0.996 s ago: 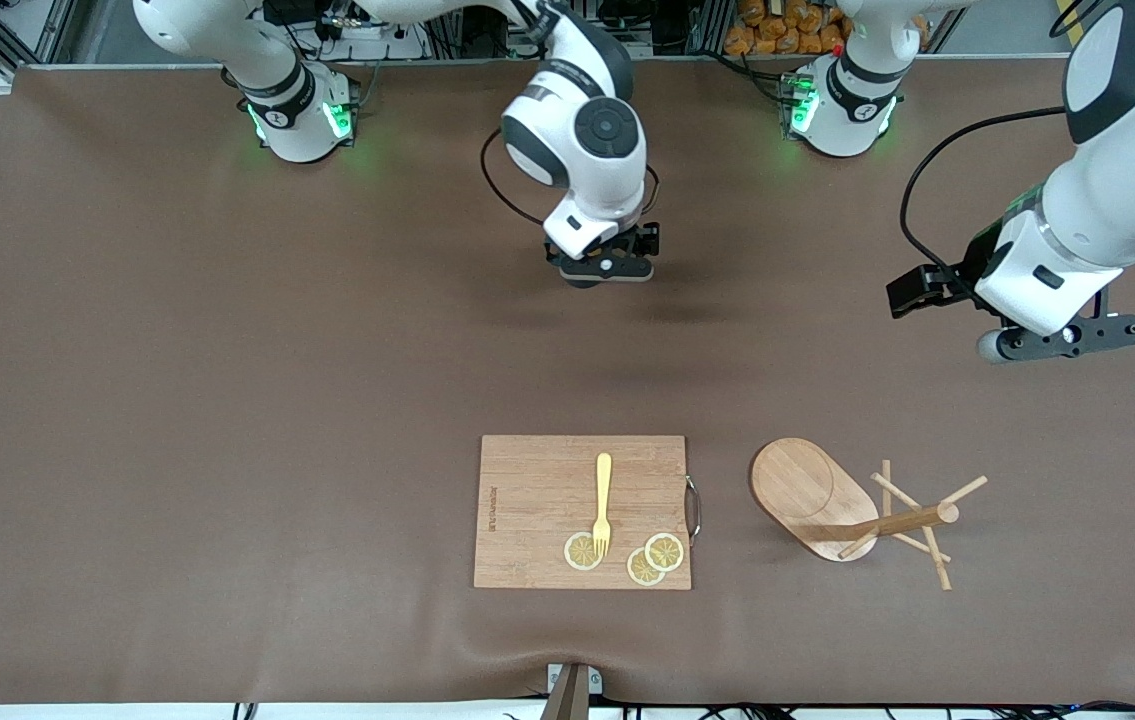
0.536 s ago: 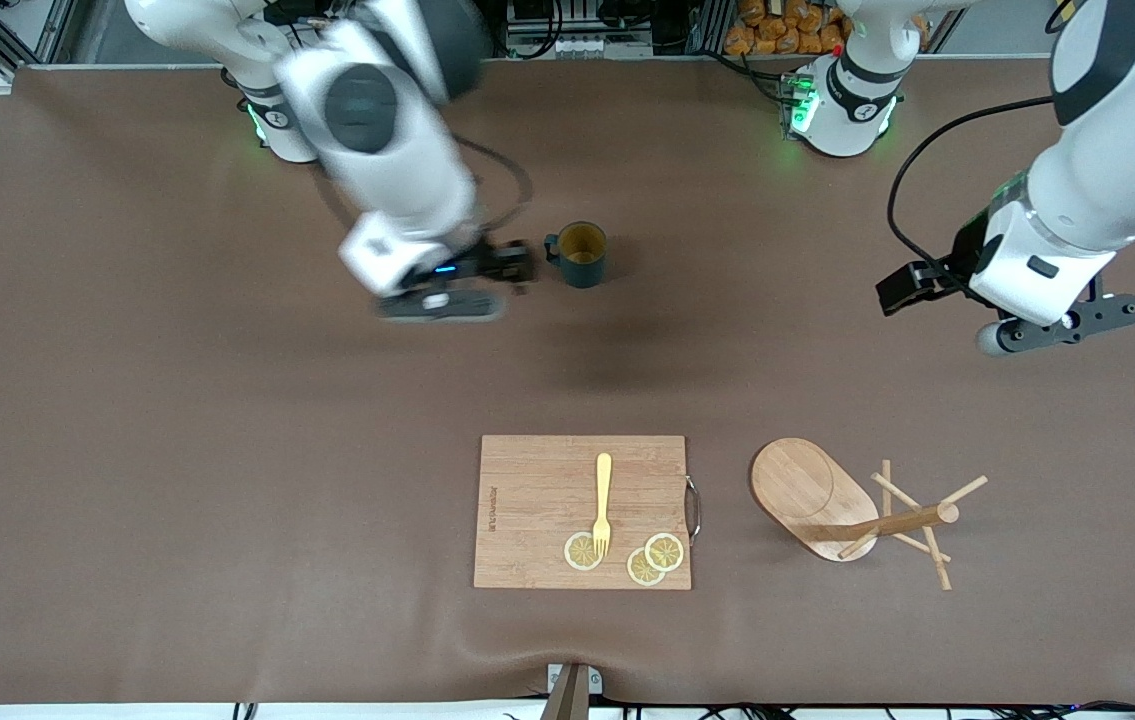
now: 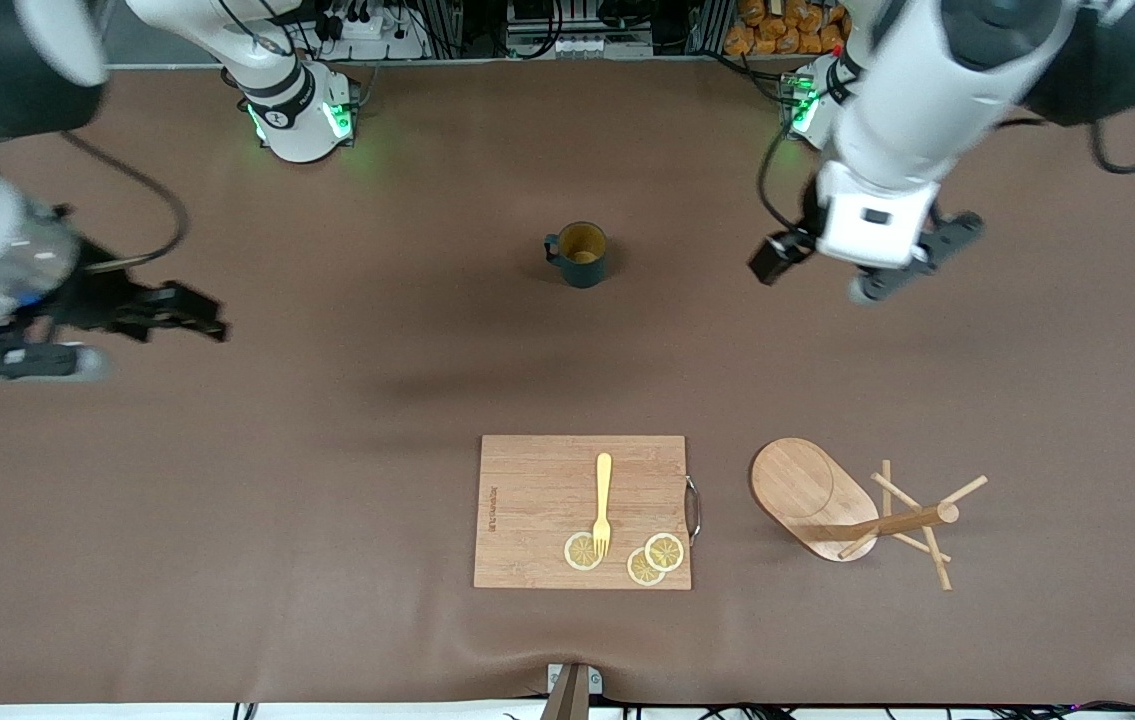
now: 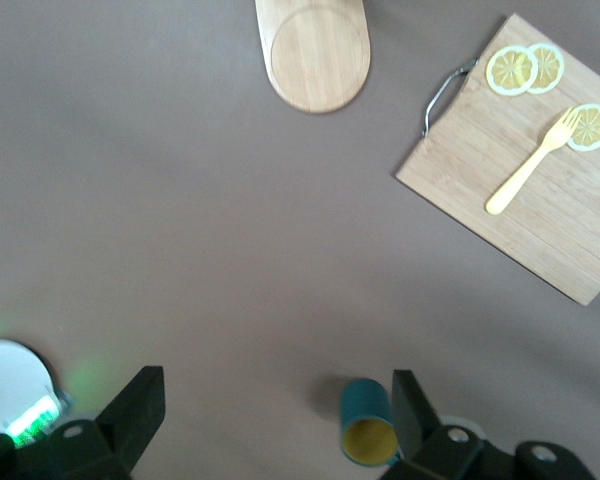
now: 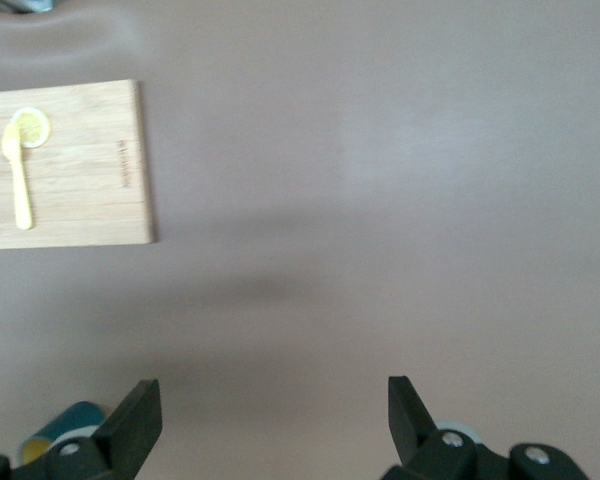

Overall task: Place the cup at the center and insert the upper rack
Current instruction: 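Set the mug down, open the right gripper while the left gripper approaches, then move the left gripper above the mug at the center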

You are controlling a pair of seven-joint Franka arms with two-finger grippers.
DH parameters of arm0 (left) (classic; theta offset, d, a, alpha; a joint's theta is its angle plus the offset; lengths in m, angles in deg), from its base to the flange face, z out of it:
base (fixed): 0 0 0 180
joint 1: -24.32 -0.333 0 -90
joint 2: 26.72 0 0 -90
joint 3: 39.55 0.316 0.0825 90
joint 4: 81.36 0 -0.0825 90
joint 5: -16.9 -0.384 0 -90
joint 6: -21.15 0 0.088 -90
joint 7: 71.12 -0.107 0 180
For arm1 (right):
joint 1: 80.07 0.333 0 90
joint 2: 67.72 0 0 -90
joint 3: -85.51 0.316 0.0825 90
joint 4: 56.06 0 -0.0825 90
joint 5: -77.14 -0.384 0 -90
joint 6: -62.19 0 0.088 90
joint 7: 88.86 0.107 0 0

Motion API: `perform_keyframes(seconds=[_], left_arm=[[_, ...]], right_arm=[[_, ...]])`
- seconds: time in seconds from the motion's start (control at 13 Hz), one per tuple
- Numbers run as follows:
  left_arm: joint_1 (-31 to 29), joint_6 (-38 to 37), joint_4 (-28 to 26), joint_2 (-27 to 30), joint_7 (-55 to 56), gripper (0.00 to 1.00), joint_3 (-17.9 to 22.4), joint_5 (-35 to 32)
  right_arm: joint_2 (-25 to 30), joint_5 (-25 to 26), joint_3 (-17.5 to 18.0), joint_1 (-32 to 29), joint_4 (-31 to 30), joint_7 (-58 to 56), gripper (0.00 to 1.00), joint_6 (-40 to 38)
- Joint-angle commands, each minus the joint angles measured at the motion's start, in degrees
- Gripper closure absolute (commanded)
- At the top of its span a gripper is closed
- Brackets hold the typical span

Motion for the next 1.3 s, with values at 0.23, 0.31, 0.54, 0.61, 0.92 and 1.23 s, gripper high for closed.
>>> perform_keyframes(seconds=[0.23,0.31,0.54,0.61,0.92,1.23], left_arm=[[14.2,-0.2,0.8,-3.6,20.1,0.00,0.4,-8.7],[17.2,-0.6,2.1,-5.5,23.3,0.00,0.5,-11.0],[28.6,-3.5,7.7,-13.6,32.9,0.00,1.1,-18.7],[31.4,-4.4,10.0,-16.8,36.1,0.00,1.1,-21.0],[39.8,-5.0,12.4,-25.4,46.0,0.00,1.2,-27.2],[47.1,-6.3,15.8,-34.0,58.2,0.00,1.1,-33.7]], right_arm=[[0.5,10.9,1.4,-6.7,-0.7,-13.4,0.00,0.2],[0.4,10.8,1.5,-7.9,-0.9,-13.5,0.00,0.3],[-0.2,10.8,1.6,-9.7,-1.7,-13.4,0.00,0.4],[-0.4,10.2,1.7,-10.2,-1.9,-13.4,0.00,0.4],[-0.7,7.1,3.4,-12.4,-4.7,-13.4,0.00,5.3],[-0.6,6.9,5.5,-13.7,-4.9,-13.0,0.00,5.1]])
